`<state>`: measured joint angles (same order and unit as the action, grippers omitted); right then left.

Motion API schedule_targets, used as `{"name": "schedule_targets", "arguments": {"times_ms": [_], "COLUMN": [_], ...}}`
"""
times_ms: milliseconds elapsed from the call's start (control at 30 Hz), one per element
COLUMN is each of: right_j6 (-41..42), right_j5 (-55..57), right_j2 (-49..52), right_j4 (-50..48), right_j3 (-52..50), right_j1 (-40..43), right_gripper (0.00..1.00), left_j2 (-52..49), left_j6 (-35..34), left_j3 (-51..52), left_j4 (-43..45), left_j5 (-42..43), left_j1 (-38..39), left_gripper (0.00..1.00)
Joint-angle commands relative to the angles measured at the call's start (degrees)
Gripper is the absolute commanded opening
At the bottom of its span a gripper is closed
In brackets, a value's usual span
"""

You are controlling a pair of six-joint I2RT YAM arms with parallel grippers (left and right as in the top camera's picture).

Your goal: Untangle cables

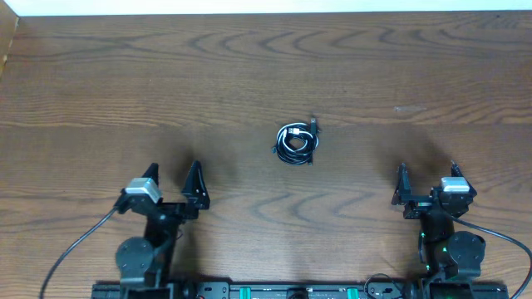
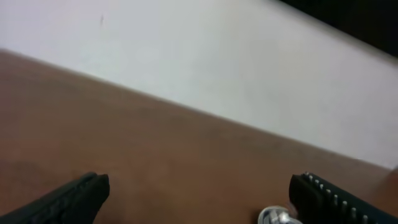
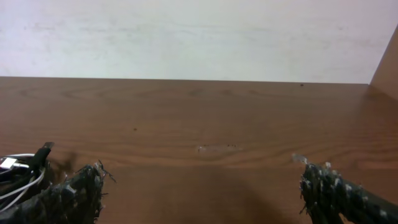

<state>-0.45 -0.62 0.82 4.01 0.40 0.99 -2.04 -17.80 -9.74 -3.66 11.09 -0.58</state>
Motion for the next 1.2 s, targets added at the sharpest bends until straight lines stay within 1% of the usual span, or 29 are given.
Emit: {"name": "schedule_targets", "arguments": {"times_ms": [0,67,133,300,333,400,467,600,733,767,800,867,933,1000,1033,1067,1133,1167], "right_j6": [0.39,0.39,0.39,0.39,0.39,0.39,0.39,0.39,0.52,2.27,6.45,20.85,31.06,41.03,42.97,43.1,41.18,41.09], "right_j5": [0.26,0.26,0.26,0.26,0.26,0.26,0.26,0.26,0.13,-1.09,-4.55,-18.4,-29.05,-32.72,-33.81,-35.65,-38.99,-38.97], "right_j2": [-0.28,-0.28,-0.28,-0.28,-0.28,-0.28,-0.28,-0.28,-0.28,-0.28,-0.28,-0.28,-0.28,-0.28,-0.28,-0.28,-0.28,-0.26], "right_j4": [0.28,0.28,0.28,0.28,0.28,0.28,0.28,0.28,-0.15,-0.68,-1.36,-2.71,-3.02,-6.97,-9.05,-13.31,-24.61,-27.8], "right_j3": [-0.09,-0.11,-0.09,-0.11,-0.09,-0.09,-0.11,-0.09,-0.09,-0.09,-0.11,-0.11,-0.11,-0.11,-0.09,-0.09,0.13,0.74], "right_j1": [0.13,0.13,0.13,0.13,0.13,0.13,0.13,0.13,0.13,0.13,0.11,0.09,0.09,0.09,0.09,0.09,0.09,0.09], "right_gripper": [0.99,0.99,0.99,0.99,0.99,0.99,0.99,0.99,0.99,0.99,0.99,0.99,0.99,0.99,0.99,0.99,0.99,0.99], "left_j2": [-2.73,-6.71,-12.41,-32.06,-35.74,-42.01,-47.39,-53.92,-58.21,-59.14,-60.08,-61.92,-63.45,-65.09,-65.53,-66.31,-67.47,-68.04], "left_j6": [5.11,8.33,9.2,10.27,10.56,10.49,8.7,3.43,2.47,2.47,2.47,2.47,2.47,2.47,2.47,2.47,2.47,2.47], "left_j3": [-13.2,-21.44,-30.16,-50.84,-53.86,-58.36,-61.22,-61.86,-61.86,-61.86,-61.86,-61.86,-61.86,-61.86,-61.86,-61.86,-61.86,-61.86], "left_j4": [-7.02,-16.06,-27.06,-57.61,-62.07,-68.08,-70.42,-70.9,-70.84,-70.86,-70.88,-70.9,-70.9,-70.9,-70.9,-70.9,-70.9,-70.9], "left_j5": [1.79,1.79,1.79,3.1,3.1,3.1,4.31,10.05,10.49,10.51,10.54,10.54,10.51,10.51,10.51,10.51,10.51,10.51], "left_j1": [0.17,0.17,0.17,0.17,0.17,0.17,0.17,0.17,0.17,0.17,0.17,0.17,0.17,0.17,0.17,0.17,0.17,0.17], "left_gripper": [0.98,0.98,0.98,0.98,0.98,0.98,0.98,0.98,0.98,0.98,0.98,0.98,0.98,0.98,0.98,0.98,0.98,0.98]}}
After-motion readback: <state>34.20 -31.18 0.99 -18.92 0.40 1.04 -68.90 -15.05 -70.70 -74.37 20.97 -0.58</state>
